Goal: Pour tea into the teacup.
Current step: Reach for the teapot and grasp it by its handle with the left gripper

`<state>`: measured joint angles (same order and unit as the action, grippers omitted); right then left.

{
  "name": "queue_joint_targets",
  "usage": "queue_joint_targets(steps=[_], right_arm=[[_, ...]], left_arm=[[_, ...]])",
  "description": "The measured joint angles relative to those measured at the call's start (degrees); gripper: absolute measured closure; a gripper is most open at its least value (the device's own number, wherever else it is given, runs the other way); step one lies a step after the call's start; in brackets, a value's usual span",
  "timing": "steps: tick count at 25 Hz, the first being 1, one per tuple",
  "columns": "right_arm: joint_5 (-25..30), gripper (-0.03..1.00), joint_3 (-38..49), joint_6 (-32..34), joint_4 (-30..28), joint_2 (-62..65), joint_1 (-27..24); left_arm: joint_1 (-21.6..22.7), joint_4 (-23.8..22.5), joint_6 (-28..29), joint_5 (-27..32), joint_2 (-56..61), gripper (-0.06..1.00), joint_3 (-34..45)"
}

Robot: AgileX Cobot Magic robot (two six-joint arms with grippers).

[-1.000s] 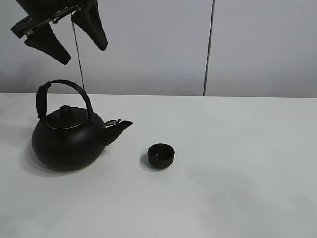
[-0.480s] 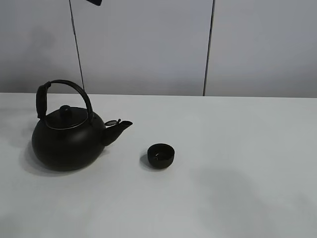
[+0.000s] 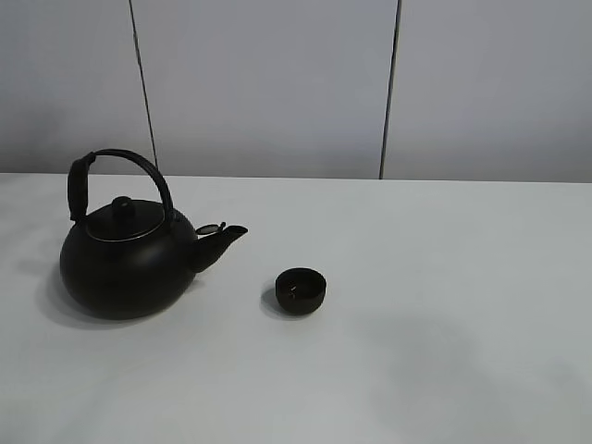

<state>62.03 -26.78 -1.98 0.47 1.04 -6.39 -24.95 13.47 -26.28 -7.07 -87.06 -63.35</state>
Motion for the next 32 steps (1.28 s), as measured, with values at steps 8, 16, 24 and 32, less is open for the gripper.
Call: queue_joint_targets(steps=[8,16,24,32], right_arm=[[0.0,0.38,0.0,0.0,0.0,0.0,0.0],[0.0,0.38,0.0,0.0,0.0,0.0,0.0],[-0.1,0.38,0.0,0.0,0.0,0.0,0.0],[-0.1,0.38,0.0,0.0,0.0,0.0,0.0]], left_arm=[[0.0,-0.1,3.8,-39.3,8.0,0.31,33.7],[0.0,-0.1,14.8,-41.7,8.1,0.26,45.4],[0.0,-0.1,15.0,-44.1,2.1,0.28,48.3],[0.1,-0.1,15.0,-49.9,-4.9,0.28,48.3]])
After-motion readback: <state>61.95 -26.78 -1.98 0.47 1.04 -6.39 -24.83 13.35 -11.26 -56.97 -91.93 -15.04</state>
